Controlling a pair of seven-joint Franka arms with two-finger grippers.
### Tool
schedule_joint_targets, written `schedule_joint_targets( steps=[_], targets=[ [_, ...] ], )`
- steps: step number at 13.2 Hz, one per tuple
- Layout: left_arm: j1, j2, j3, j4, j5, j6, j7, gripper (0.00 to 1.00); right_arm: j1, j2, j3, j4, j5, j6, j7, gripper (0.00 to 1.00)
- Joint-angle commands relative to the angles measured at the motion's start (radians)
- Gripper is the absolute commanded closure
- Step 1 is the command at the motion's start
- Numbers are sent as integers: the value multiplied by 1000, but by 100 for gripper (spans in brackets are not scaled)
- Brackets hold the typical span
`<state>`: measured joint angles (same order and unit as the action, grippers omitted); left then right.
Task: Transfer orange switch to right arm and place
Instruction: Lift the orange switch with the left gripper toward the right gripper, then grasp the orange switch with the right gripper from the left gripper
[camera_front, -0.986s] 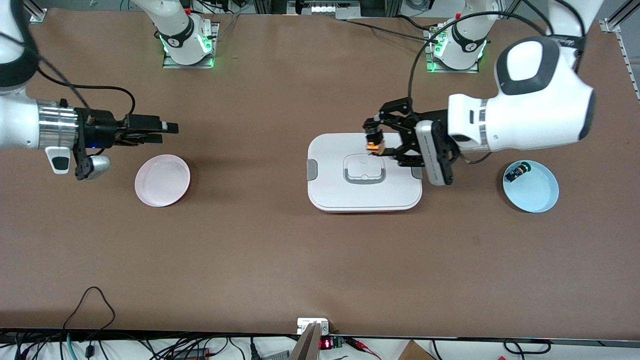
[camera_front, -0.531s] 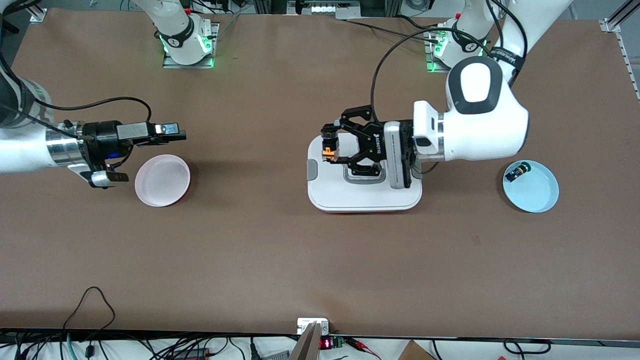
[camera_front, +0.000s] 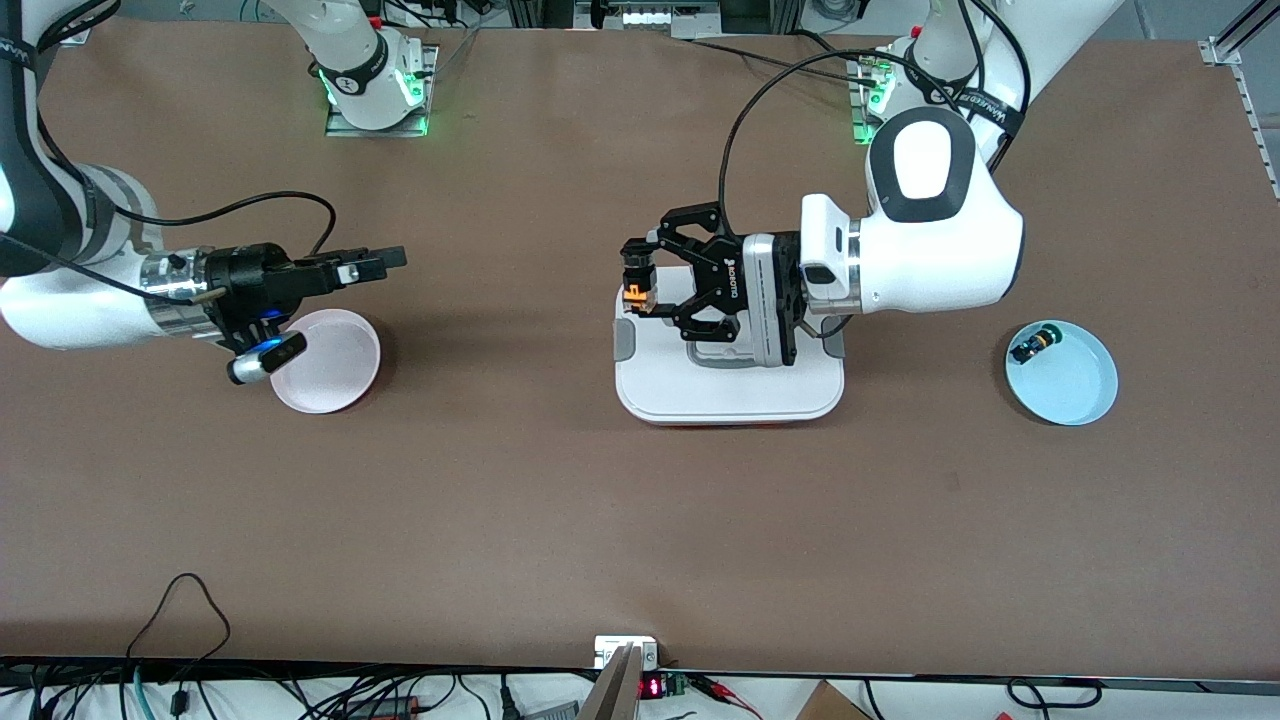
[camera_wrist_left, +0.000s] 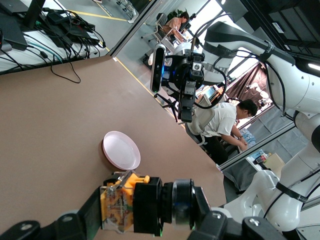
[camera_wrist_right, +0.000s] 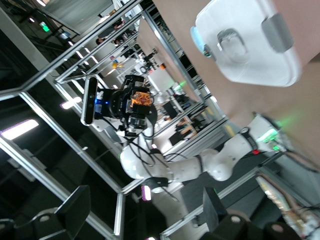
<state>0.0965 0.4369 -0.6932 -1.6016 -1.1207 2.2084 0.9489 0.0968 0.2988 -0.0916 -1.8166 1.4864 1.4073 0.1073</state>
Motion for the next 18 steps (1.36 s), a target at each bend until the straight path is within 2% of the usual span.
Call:
schedule_joint_targets(
  steps=[1, 3, 6, 8, 10, 15, 18],
  targets=[
    [-6, -18, -5, -15, -72, 24, 65, 98, 34, -30, 1, -78, 75, 35, 43, 0],
    [-18, -17, -3, -14, -140, 24, 122, 99, 61, -27, 1, -111, 142, 45, 87, 0],
    [-59, -7, -3, -11, -143, 85, 163, 100, 109, -27, 4, -115, 156, 105, 103, 0],
    [-99, 11, -3, -1, -159, 123, 244, 100, 144, -26, 6, -113, 207, 137, 100, 0],
    [-125, 17, -3, -4, -237, 143, 275, 100, 187, -24, 6, -110, 231, 195, 103, 0],
    [-156, 17, -2, -3, -246, 185, 274, 100, 250, -20, 9, -104, 276, 271, 106, 0],
    [-156, 17, -2, -3, -246, 185, 271, 100, 253, -21, 32, -95, 308, 294, 109, 0]
  ],
)
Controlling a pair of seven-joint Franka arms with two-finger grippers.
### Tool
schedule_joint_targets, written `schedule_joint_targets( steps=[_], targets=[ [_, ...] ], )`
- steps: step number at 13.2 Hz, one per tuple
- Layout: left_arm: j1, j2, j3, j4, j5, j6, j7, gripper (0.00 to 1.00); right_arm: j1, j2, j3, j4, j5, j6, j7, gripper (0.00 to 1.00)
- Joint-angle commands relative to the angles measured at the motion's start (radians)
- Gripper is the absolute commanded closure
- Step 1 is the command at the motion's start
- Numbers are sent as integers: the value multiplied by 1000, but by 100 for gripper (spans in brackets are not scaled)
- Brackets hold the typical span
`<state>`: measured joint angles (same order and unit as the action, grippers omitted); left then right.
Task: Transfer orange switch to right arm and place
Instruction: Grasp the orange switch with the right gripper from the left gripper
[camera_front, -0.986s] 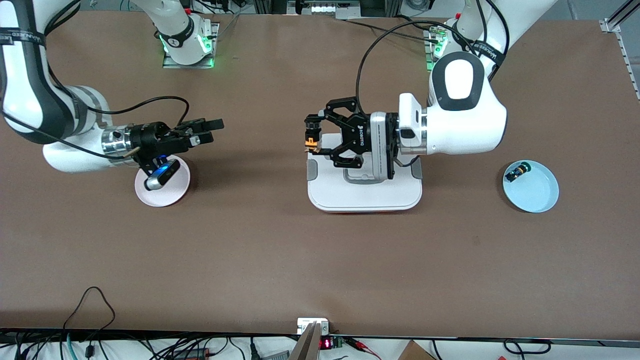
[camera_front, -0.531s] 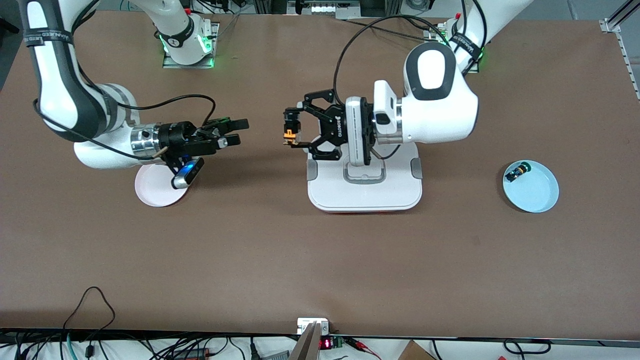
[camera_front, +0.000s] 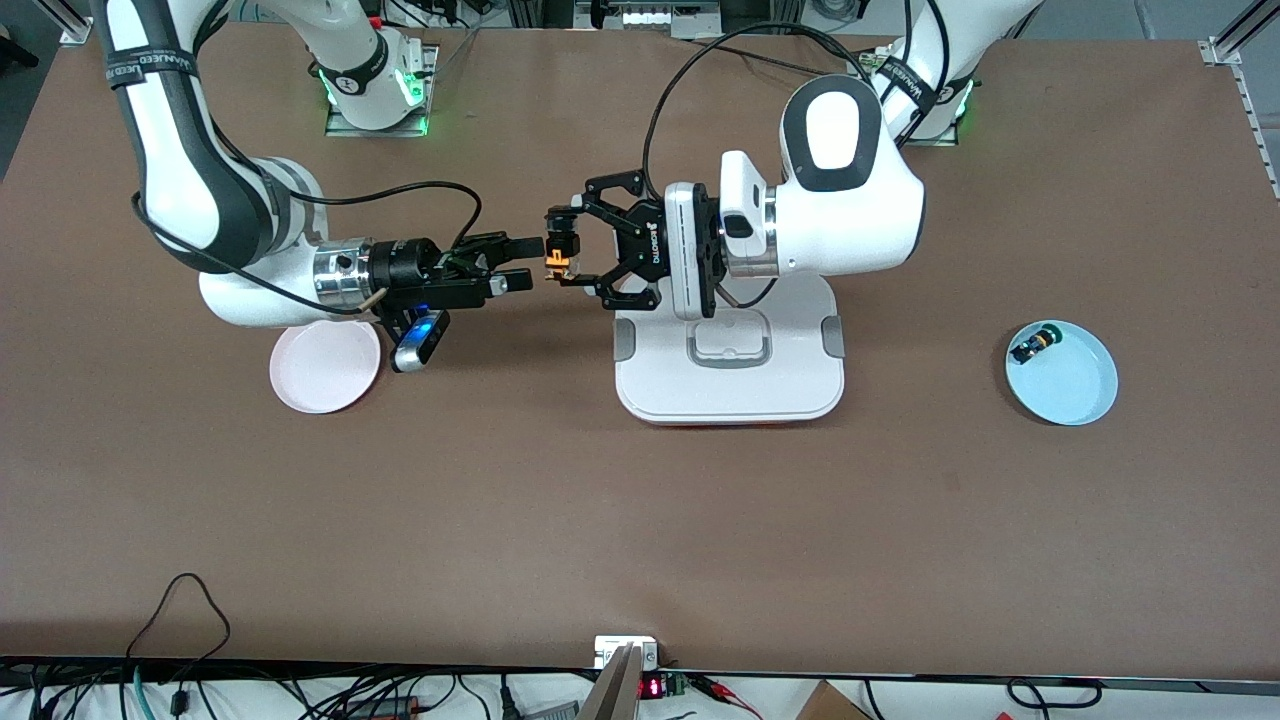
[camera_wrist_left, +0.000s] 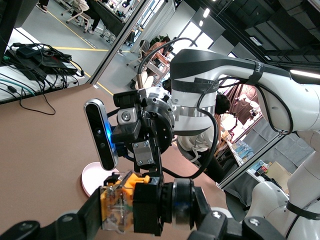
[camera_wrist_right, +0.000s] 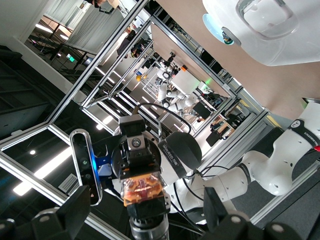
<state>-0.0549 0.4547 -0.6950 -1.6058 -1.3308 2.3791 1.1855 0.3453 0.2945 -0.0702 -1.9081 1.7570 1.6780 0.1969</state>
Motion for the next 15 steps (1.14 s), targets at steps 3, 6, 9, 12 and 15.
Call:
schedule_joint_targets(
  steps=[3, 6, 9, 12, 15],
  targets=[
    [-5, -1, 0, 1, -36, 14, 31, 100, 4, -26, 23, -3, 42, 22, 62, 0],
    [-5, 1, 0, 0, -36, 14, 34, 100, 23, -29, 24, -3, 42, 23, 62, 0],
    [-6, 1, 0, 0, -34, 14, 32, 100, 33, -28, 24, -5, 44, 23, 62, 1],
    [-6, -1, 0, 0, -34, 14, 32, 100, 35, -26, 24, -5, 45, 25, 59, 24],
    [-6, 1, 0, 0, -34, 14, 31, 100, 29, -25, 24, -5, 64, 23, 53, 73]
  ],
)
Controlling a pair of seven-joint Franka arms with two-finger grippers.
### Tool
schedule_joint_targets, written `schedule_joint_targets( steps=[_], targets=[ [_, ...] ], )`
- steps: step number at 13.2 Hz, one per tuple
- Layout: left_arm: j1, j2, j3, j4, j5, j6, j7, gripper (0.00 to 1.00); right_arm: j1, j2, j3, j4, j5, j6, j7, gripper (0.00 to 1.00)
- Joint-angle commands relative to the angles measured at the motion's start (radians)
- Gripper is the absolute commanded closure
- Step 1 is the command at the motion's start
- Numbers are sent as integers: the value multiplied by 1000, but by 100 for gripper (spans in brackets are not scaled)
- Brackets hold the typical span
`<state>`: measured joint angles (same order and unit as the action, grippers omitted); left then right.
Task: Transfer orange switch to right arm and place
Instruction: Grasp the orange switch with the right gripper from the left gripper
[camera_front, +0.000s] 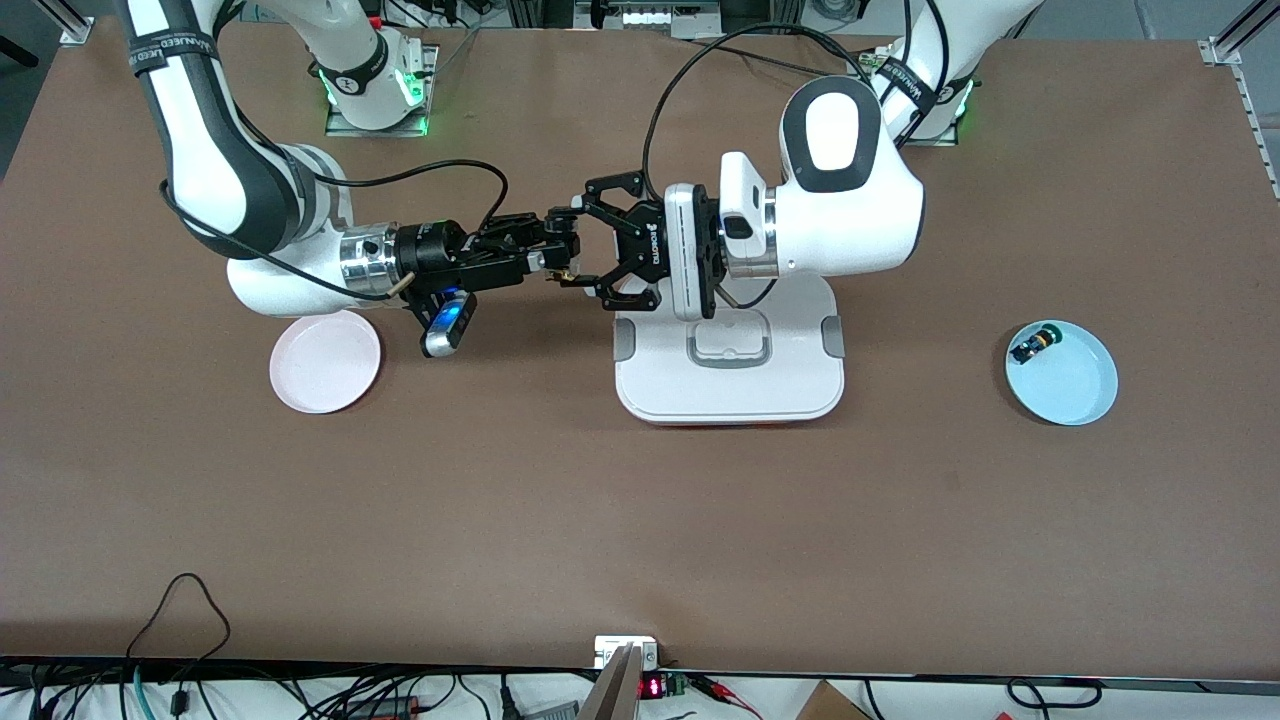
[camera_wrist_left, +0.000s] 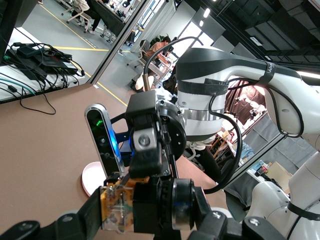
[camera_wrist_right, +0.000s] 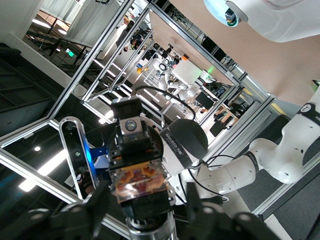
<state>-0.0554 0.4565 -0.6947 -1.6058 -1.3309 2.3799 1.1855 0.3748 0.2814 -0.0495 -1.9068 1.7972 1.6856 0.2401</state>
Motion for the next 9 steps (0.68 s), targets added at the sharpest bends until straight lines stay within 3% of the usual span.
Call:
schedule_joint_targets(
  steps=[1, 6, 9],
  targets=[
    [-4, -2, 0, 0, -34, 13, 29, 100, -2, -11, 3, -8, 24, 16, 4, 76],
    [-4, -2, 0, 0, -34, 12, 23, 98, -2, -11, 3, -6, 22, 16, -1, 78],
    [-4, -4, 0, -8, -34, 9, 16, 79, -1, -13, 3, -6, 22, 16, -8, 79]
  ],
)
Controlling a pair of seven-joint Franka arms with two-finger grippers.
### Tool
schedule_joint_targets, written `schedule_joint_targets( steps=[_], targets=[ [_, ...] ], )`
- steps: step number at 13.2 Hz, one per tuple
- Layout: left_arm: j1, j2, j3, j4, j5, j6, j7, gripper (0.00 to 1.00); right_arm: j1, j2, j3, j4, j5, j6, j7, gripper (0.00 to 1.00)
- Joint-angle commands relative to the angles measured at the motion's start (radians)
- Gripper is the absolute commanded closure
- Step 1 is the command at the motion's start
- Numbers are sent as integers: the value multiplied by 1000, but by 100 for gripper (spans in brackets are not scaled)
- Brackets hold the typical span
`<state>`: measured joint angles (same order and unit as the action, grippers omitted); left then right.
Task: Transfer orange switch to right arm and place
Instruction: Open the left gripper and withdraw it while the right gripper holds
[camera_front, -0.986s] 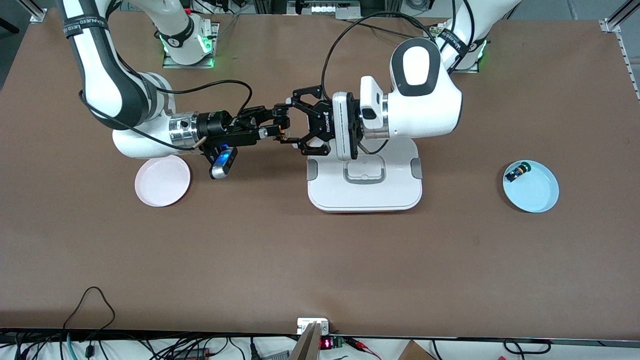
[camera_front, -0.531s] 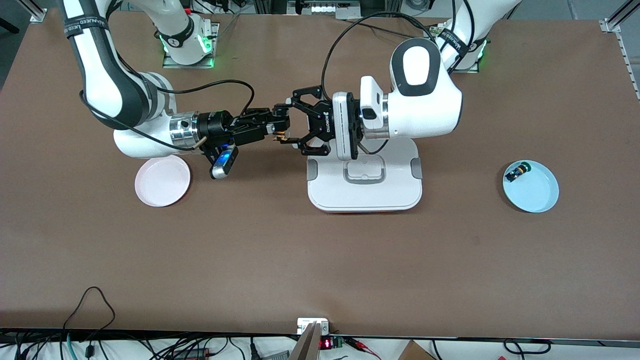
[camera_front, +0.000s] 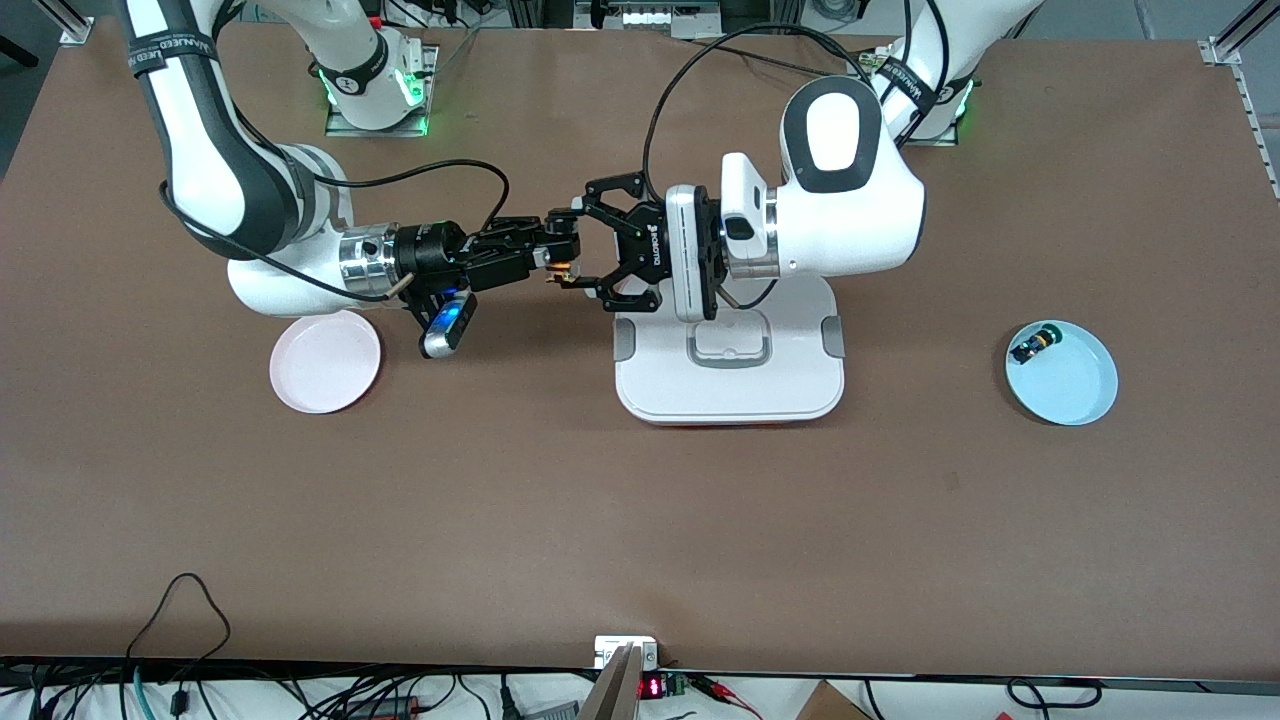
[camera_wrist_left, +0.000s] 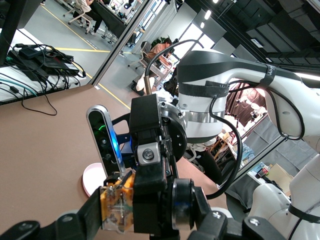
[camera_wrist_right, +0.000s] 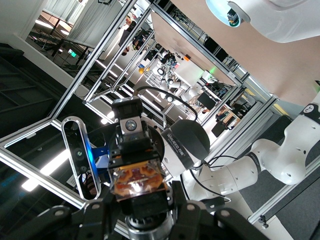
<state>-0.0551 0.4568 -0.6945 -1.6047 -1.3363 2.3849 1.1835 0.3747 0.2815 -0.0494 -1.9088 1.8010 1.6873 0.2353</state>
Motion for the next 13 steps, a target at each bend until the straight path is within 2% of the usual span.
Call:
schedule_joint_targets(
  steps=[1, 2, 7, 11, 13],
  targets=[
    [-8, -4, 0, -15, -29, 0, 9, 57, 0, -15, 3, -6, 17, 14, -26, 79],
    [-6, -4, 0, -15, -26, -3, 18, 1, -2, -15, 3, -6, 15, 14, -36, 79],
    [7, -13, 1, -14, -15, -24, 15, 0, -2, -21, 3, -6, 12, 14, -37, 79],
    [30, -17, 10, -12, -12, -99, 12, 0, -25, -30, 2, -6, 0, 12, -59, 79],
    [56, -17, 10, -8, 90, -162, -37, 0, -42, -36, 2, -9, -9, 0, -60, 79]
  ],
)
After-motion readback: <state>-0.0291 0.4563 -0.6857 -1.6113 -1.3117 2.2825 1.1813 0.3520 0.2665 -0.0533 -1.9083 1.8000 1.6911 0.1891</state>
